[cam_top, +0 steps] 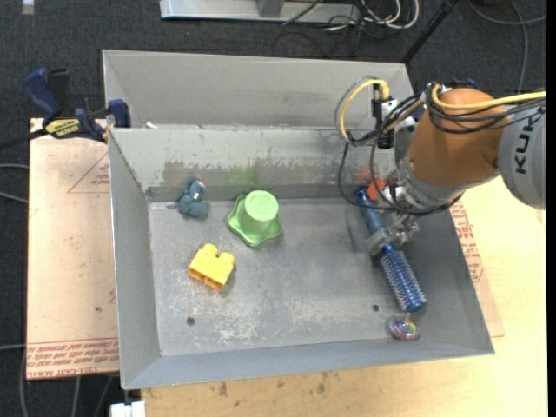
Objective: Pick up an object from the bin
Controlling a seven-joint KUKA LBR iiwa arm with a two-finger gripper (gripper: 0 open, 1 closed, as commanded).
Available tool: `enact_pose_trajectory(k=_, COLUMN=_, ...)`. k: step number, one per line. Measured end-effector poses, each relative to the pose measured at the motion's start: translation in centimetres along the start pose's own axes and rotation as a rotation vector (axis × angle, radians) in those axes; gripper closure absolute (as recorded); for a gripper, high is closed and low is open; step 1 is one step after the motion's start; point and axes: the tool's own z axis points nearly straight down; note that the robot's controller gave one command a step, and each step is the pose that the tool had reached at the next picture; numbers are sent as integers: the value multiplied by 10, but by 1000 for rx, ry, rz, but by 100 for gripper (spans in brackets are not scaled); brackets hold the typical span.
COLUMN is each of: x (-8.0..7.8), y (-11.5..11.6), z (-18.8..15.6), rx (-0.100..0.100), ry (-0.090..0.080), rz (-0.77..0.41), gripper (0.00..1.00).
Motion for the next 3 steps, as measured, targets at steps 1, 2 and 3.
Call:
enact_pose_trajectory(k=1, x=-4, y=-1, z=-2, rx=-7, ry=6, rz=0, gripper=100)
enact_pose_trajectory(k=2, x=-6, y=-3, z=-50, rx=-4, ry=12, rz=1, gripper=100)
enact_pose_trajectory(k=3, x=-8, y=-6, z=-113, rx=-1, ry=13, rz=5, gripper=100)
